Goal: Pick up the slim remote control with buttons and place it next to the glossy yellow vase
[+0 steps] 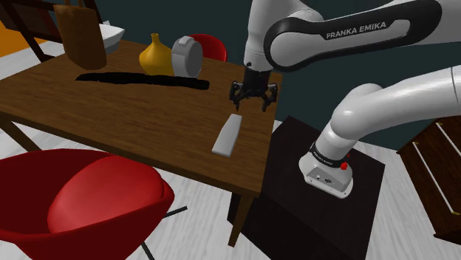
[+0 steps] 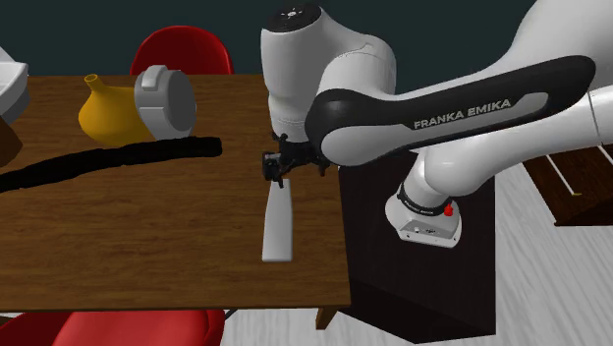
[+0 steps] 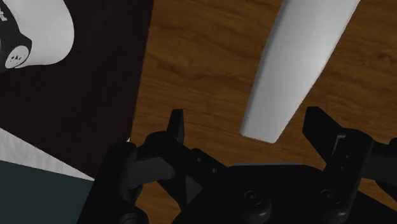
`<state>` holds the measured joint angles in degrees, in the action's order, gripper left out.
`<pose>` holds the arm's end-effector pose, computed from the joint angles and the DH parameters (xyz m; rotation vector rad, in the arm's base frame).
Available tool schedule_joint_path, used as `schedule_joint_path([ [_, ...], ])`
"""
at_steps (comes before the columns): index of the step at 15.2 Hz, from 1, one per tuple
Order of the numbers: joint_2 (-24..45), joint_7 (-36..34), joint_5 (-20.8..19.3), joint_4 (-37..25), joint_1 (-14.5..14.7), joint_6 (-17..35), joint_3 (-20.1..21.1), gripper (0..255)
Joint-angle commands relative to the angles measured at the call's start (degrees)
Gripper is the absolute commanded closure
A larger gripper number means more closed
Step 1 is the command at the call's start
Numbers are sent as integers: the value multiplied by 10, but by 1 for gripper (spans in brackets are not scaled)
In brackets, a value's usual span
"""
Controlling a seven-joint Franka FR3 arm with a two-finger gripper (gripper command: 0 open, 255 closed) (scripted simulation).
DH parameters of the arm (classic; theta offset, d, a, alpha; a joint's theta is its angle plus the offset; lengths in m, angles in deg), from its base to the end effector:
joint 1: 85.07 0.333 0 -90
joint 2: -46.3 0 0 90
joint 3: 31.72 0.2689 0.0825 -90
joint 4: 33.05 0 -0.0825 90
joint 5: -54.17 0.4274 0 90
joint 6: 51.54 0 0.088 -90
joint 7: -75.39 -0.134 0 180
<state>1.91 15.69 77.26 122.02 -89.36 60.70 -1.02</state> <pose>0.3627 0.1660 0.3405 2.8347 -1.3379 -0.0255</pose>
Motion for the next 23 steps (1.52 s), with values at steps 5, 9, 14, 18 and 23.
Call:
schedule_joint_path([
  [5, 127, -201, 39, -41, -66, 114, 139, 0],
  [9, 153, -215, 41, -33, -77, 151, 162, 0],
  [14, 185, -220, 41, -17, -87, 198, 186, 0],
  [18, 185, -220, 41, -17, -87, 198, 186, 0],
  [23, 185, -220, 41, -17, -87, 198, 186, 255],
])
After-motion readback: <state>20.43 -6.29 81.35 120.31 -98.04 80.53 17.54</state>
